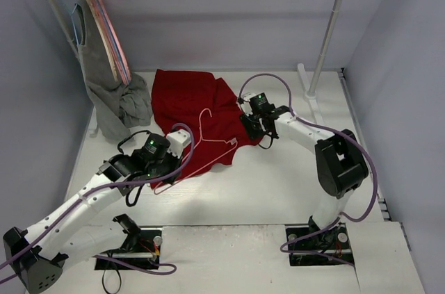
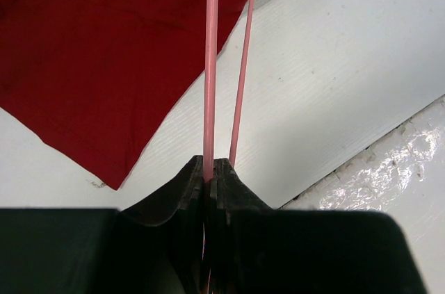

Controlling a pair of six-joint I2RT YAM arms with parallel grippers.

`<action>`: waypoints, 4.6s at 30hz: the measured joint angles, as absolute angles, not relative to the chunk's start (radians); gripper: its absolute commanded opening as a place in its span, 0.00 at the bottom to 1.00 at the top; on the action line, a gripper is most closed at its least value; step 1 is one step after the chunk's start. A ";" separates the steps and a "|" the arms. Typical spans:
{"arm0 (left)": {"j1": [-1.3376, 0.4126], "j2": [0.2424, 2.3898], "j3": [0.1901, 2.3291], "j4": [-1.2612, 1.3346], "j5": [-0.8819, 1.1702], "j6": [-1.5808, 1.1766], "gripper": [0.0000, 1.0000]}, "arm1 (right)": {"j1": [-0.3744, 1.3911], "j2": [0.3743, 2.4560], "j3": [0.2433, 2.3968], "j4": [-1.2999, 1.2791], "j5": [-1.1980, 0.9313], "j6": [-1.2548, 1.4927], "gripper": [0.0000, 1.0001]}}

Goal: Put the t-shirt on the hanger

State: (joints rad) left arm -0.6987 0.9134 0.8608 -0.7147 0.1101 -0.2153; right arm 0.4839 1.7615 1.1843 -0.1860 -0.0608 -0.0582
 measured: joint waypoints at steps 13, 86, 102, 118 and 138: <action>-0.699 0.926 0.871 -0.722 0.110 -0.217 0.00 | 0.486 1.860 1.184 -0.168 -0.033 -0.081 0.32; -0.817 0.976 0.763 -0.191 0.081 -0.079 0.00 | 0.485 1.713 1.534 -0.456 -0.173 -0.086 0.00; -0.820 1.084 0.723 0.188 0.040 -0.183 0.00 | 0.482 1.606 1.665 -0.520 -0.188 -0.105 0.00; -0.871 1.117 0.742 0.352 0.002 -0.227 0.00 | 0.464 1.583 1.839 -0.565 -0.218 -0.121 0.00; -0.871 1.234 0.836 0.546 -0.020 -0.319 0.00 | 0.591 1.525 1.859 -0.506 -0.231 -0.053 0.27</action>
State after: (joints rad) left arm -0.8707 1.2339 0.8360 0.5457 -0.0204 -0.3191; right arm 0.5911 1.5249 1.8591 -0.5060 -0.2306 -0.0528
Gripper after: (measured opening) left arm 0.065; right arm 0.168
